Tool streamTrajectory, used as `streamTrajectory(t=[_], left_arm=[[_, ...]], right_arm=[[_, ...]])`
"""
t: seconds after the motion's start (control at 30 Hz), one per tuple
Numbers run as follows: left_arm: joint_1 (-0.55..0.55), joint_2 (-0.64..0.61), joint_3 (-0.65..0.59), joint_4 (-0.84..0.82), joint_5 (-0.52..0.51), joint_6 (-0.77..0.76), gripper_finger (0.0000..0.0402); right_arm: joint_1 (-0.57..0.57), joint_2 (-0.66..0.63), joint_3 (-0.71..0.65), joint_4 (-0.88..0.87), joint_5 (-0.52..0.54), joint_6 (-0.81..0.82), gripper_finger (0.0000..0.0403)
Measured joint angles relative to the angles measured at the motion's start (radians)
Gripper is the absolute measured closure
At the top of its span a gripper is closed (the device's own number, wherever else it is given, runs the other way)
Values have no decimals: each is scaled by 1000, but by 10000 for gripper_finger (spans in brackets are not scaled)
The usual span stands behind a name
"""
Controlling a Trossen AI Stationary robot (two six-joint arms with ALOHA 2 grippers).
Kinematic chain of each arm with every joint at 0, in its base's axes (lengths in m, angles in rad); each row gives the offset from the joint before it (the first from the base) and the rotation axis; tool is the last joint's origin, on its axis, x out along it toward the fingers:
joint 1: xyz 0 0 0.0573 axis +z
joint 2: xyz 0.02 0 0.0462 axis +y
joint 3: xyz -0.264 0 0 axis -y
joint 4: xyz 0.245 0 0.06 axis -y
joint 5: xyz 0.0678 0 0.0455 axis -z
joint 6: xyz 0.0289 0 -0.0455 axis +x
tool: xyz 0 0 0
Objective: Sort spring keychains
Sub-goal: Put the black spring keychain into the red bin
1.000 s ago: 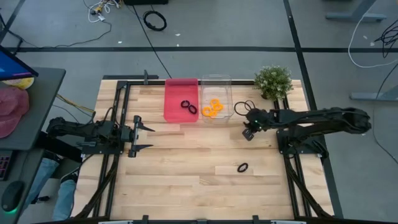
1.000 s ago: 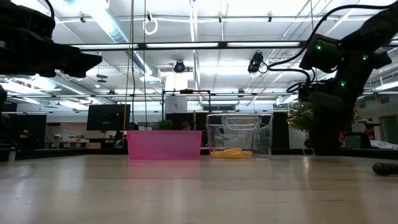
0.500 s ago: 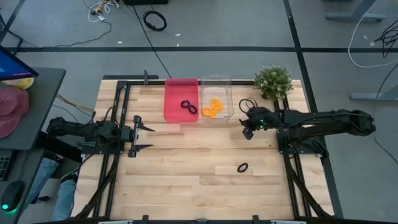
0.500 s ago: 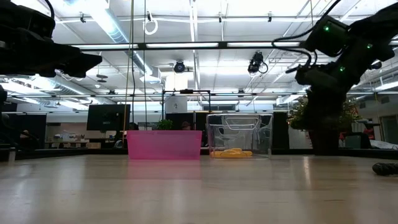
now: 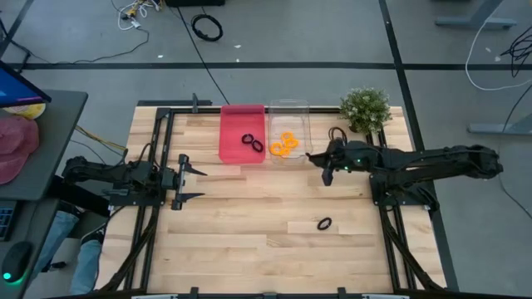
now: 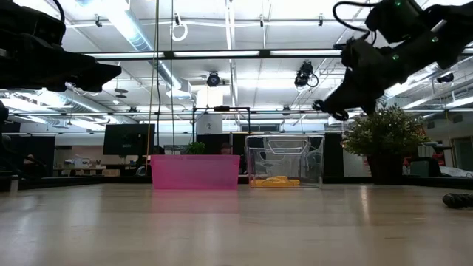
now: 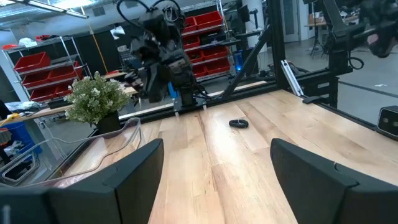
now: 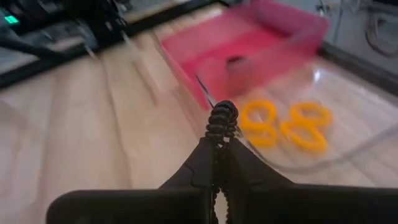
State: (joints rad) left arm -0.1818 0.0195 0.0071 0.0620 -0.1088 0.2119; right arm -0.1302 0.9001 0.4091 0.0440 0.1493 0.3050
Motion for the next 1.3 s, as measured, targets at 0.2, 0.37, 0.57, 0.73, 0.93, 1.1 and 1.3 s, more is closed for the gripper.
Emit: streamTrajectory(t=[0.2,0.37,0.57,0.73,0.93,1.1,1.3], left_arm=[[0,0,0,0,0,0,103],[0,0,0,0,0,0,103],[0,0,0,0,0,0,103],[0,0,0,0,0,0,103],[0,0,0,0,0,0,103],[0,0,0,0,0,0,103],[0,0,0,0,0,0,103]], right_arm=[[19,13,0,145,0,-22,388],[23,63,1,280,0,-51,388],[22,163,1,467,0,-89,388],[9,245,1,676,0,-96,388],[-24,344,32,759,-1,-85,387],[-40,438,133,748,-19,-105,387],[-46,553,289,623,-37,-153,387]])
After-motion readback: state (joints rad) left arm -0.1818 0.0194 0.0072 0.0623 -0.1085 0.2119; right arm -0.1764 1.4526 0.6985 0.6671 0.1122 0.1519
